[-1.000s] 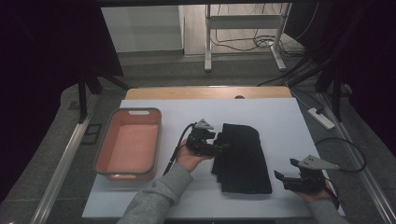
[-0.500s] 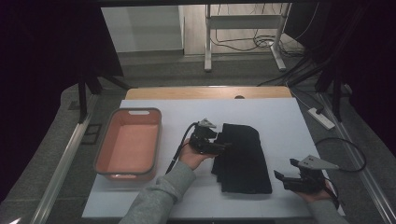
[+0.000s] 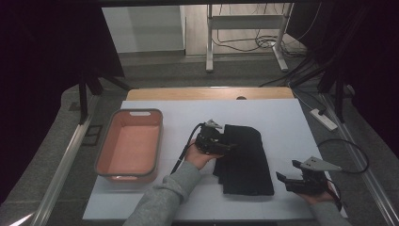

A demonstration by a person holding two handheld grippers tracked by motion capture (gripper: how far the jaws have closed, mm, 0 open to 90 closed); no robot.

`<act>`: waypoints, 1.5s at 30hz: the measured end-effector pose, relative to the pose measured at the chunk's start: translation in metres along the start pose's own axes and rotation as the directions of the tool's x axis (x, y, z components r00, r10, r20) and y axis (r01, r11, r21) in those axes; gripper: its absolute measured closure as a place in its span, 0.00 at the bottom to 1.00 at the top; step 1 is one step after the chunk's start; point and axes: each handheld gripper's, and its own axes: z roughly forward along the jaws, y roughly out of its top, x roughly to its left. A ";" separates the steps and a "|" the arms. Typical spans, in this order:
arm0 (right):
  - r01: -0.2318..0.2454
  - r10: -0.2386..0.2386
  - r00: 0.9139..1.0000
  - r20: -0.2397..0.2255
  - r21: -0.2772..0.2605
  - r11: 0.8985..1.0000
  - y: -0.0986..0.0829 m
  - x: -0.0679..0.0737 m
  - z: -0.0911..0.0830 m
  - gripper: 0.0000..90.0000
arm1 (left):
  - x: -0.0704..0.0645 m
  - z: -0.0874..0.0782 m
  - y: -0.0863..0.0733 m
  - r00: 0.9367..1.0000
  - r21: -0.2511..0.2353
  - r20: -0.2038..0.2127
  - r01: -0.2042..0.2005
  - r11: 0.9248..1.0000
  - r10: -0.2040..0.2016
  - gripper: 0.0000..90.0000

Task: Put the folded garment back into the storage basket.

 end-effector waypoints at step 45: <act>0.001 -0.001 1.000 -0.006 0.009 1.000 -0.001 -0.001 0.002 0.23 | 0.033 0.049 -0.002 0.983 0.149 -0.056 0.181 0.972 -0.175 0.03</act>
